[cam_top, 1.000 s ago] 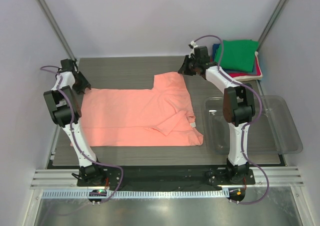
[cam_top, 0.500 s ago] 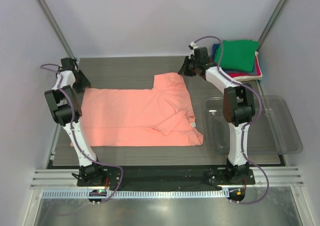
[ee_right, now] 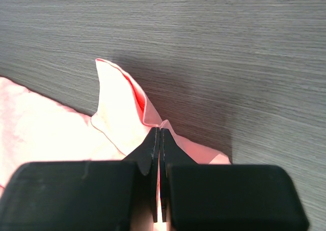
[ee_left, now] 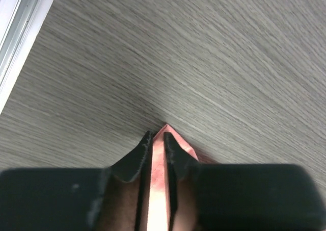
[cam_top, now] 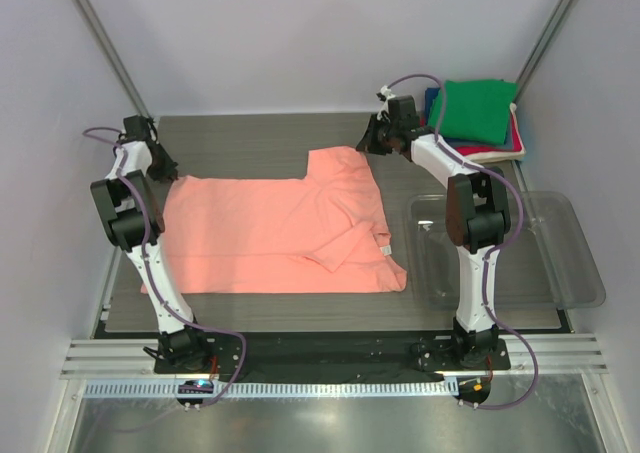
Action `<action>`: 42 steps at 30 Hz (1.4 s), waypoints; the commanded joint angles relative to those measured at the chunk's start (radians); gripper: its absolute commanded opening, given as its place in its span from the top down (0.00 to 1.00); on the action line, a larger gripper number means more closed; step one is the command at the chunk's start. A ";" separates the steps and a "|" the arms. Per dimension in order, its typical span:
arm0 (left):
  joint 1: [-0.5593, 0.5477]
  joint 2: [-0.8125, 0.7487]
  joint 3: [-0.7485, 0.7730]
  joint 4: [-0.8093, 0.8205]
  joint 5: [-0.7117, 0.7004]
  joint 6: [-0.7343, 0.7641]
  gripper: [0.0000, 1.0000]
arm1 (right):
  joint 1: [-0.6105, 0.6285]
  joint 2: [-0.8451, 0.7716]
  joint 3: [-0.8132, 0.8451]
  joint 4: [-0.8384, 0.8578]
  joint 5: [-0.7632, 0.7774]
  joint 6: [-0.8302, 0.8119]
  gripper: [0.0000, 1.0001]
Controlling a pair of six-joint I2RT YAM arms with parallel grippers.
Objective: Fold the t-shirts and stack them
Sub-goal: Fold the tshirt
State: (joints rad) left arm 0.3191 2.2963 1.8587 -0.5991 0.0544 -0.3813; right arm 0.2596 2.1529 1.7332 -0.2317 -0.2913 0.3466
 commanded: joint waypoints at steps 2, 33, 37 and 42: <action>-0.006 0.017 0.011 0.010 0.009 0.012 0.91 | -0.003 -0.025 -0.008 0.037 -0.014 -0.006 0.99; 0.078 -0.461 -0.374 0.120 -0.015 -0.143 1.00 | 0.024 -0.421 -0.328 0.043 -0.037 0.017 0.99; 0.090 -0.541 -0.450 0.137 -0.004 -0.146 1.00 | 0.064 -0.554 -0.472 0.045 -0.014 0.009 0.99; 0.095 -0.552 -0.500 0.165 0.019 -0.140 1.00 | 0.130 -0.706 -0.584 0.032 0.020 0.005 0.99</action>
State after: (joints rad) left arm 0.4110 1.7714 1.3682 -0.4984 0.0456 -0.5179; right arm 0.3573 1.5356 1.1877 -0.2169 -0.2989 0.3573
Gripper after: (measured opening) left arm 0.003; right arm 0.023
